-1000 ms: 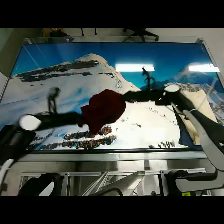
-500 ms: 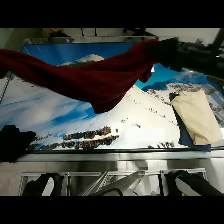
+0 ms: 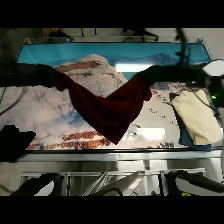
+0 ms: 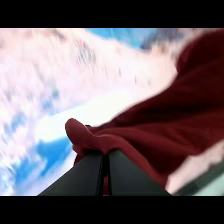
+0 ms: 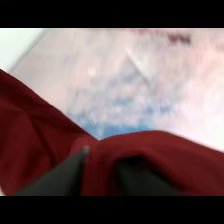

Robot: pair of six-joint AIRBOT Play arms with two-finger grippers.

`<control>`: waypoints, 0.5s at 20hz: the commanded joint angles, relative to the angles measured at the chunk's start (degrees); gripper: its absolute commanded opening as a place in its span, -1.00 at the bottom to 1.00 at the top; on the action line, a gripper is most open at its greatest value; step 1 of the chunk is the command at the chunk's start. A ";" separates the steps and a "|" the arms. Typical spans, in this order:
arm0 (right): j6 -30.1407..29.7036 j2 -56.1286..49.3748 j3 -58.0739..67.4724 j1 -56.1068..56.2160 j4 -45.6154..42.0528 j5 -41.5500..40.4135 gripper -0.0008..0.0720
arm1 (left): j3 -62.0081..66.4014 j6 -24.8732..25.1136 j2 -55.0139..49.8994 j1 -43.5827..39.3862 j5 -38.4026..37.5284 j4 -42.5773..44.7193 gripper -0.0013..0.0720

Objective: Fold the shirts.

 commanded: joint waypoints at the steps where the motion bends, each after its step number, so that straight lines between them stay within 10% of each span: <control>1: 4.94 -12.39 -2.29 -1.64 -4.76 2.14 0.03 | 0.22 0.00 -15.10 -7.93 -3.21 9.20 -0.92; 10: 11.74 -6.91 -14.51 -8.81 -7.93 12.57 0.02 | 0.24 1.70 -31.69 -7.30 -0.83 9.42 -0.92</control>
